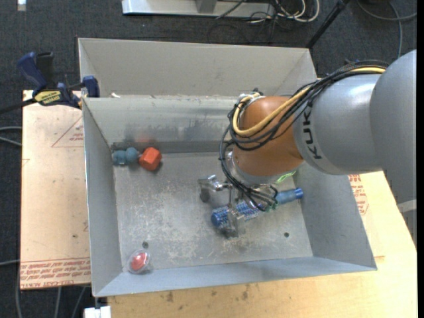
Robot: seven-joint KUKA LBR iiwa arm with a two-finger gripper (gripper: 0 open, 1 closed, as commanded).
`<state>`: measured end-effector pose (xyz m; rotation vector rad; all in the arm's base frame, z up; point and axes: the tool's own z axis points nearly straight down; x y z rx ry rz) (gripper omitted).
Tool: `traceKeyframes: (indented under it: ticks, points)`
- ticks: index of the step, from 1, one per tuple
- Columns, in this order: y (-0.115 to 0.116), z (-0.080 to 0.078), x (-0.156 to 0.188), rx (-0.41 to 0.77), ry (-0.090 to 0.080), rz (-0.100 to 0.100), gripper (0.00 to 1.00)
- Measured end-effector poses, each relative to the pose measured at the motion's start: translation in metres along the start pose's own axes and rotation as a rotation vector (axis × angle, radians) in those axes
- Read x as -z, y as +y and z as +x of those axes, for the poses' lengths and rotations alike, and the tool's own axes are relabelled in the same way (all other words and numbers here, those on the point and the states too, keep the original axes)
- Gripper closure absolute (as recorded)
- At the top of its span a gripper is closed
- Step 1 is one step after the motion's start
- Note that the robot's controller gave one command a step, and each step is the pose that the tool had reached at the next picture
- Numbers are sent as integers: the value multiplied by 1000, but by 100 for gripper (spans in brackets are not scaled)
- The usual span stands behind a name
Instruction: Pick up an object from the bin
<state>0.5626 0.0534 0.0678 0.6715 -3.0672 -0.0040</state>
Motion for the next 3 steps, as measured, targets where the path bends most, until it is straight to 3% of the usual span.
traceKeyframes:
  ticks: [1,2,3]
  points:
    - [3,10,2,520,-2,2,0]
    - [3,10,1,518,1,0,100]
    - [28,33,156,520,-8,6,100]
